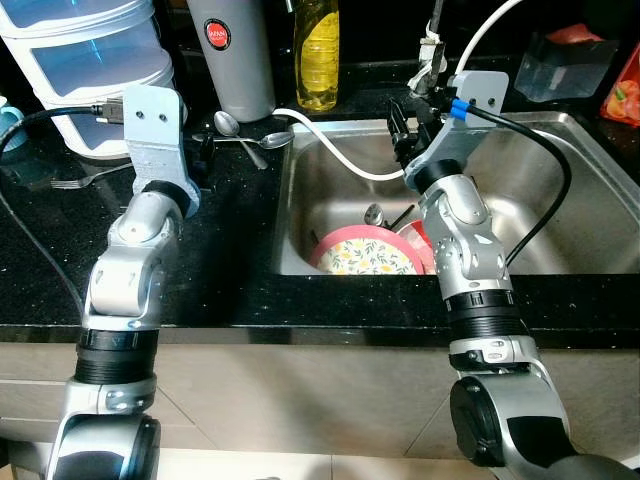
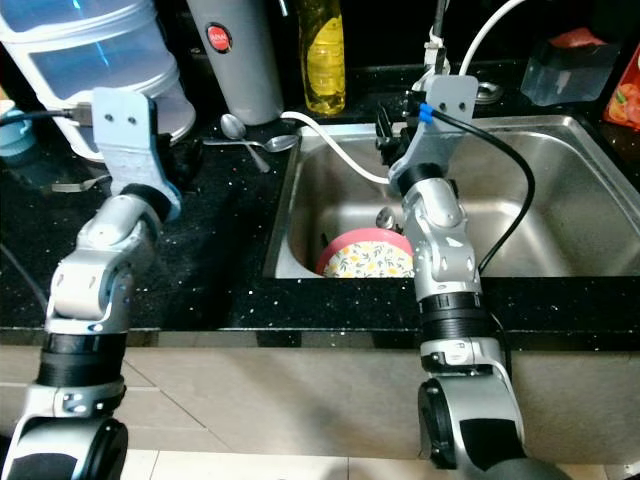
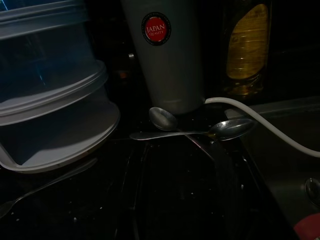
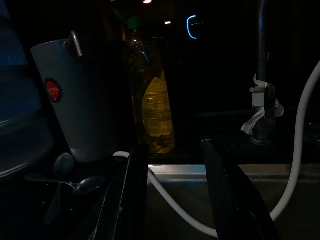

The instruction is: Kitchen organization

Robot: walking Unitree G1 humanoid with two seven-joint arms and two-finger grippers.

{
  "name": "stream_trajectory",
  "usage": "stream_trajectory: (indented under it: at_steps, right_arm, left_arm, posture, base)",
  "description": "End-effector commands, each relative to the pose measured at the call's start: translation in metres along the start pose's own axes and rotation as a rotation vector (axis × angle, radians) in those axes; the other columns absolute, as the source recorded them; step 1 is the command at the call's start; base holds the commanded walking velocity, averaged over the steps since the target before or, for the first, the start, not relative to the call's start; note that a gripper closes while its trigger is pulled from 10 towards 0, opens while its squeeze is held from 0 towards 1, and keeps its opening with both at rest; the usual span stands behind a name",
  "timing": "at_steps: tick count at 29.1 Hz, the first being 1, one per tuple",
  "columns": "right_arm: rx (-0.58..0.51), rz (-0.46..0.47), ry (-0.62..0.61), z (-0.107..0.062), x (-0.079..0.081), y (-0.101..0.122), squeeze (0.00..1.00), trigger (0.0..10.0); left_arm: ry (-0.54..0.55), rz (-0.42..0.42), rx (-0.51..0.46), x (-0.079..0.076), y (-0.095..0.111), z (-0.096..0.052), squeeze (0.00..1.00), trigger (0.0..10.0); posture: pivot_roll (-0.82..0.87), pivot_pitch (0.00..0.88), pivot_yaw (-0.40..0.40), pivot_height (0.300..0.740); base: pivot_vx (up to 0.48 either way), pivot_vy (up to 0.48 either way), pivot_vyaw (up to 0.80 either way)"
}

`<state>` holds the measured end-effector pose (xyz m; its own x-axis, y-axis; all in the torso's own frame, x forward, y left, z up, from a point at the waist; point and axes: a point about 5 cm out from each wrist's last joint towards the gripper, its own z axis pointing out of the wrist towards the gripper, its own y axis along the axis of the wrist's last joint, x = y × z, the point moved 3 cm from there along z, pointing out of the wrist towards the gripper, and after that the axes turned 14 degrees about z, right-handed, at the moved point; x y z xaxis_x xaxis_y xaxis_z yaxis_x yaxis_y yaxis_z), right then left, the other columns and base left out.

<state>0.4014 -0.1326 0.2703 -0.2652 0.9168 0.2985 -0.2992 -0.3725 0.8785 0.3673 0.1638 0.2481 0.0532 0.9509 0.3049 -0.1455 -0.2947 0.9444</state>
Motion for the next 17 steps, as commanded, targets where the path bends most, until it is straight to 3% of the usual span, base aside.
stream_trajectory:
  at_steps: [1,12,17]
  right_arm:
    - [-0.004,0.011,0.016,0.0005,0.0049,0.0014,0.00,10.0]
    - [-0.004,0.011,0.022,0.0010,0.0062,0.0012,0.00,10.0]
    - [-0.004,0.011,0.021,0.0011,0.0060,0.0014,0.00,10.0]
  left_arm:
    - [0.004,0.013,-0.004,0.0003,0.0006,0.0012,0.00,10.0]
    - [0.005,0.008,-0.011,0.0006,0.0007,0.0018,0.00,10.0]
    - [0.005,0.007,-0.013,0.0006,0.0012,0.0019,0.00,10.0]
  posture:
    - [0.11,0.000,0.122,0.740]
    - [0.11,0.000,0.119,0.740]
    - [0.11,0.000,0.120,0.740]
  base:
    - [0.000,0.000,0.00]
    - [0.000,0.000,0.00]
    - [0.267,0.000,0.00]
